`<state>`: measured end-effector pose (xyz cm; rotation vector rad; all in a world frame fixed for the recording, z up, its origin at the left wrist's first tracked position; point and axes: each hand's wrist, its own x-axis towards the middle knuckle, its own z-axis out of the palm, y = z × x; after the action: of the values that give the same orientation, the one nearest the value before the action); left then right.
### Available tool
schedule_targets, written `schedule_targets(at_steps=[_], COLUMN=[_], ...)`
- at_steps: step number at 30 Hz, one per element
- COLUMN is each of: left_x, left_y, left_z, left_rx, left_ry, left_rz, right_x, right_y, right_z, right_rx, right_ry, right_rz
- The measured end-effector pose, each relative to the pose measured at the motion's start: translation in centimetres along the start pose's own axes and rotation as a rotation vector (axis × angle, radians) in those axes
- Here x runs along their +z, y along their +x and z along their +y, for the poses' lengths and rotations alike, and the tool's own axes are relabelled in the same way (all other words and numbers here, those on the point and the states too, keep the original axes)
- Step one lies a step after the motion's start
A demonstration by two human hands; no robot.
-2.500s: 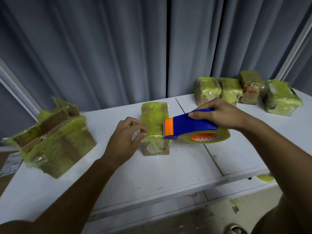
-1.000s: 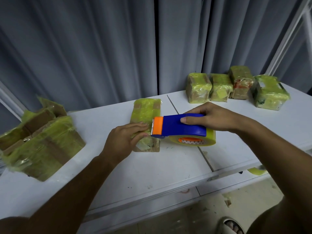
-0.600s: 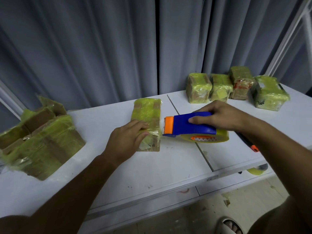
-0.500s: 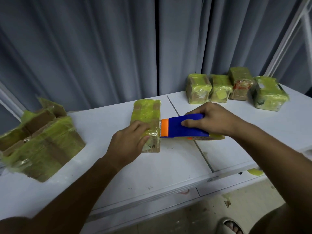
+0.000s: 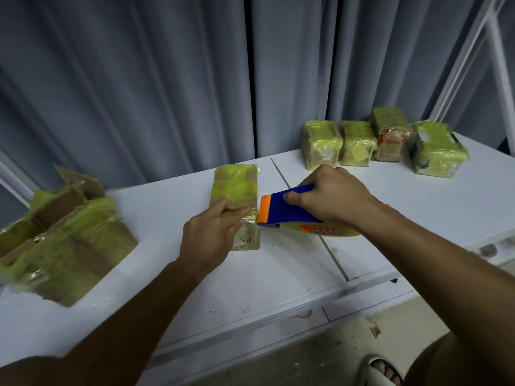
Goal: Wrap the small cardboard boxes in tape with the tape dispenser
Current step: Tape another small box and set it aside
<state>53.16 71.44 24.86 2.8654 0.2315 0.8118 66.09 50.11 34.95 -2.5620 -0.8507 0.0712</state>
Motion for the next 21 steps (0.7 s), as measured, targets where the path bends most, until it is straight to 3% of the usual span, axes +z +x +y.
schedule_targets(at_steps=[6, 9, 21], left_x=[0.0, 0.1, 1.3], left_y=[0.0, -0.2, 0.1], left_z=[0.2, 0.1, 1.5], left_rx=[-0.003, -0.006, -0.104], left_ry=[-0.044, -0.1, -0.099], left_rz=[0.04, 0.029, 0.043], right_x=[-0.3, 2.2, 3.9], right_y=[-0.2, -1.0, 1.7], right_z=[-1.2, -1.8, -1.6], right_rx=[-0.026, -0.154, -0.072], right_ry=[-0.145, -0.42, -0.295], right_rz=[0.042, 0.01, 0.042])
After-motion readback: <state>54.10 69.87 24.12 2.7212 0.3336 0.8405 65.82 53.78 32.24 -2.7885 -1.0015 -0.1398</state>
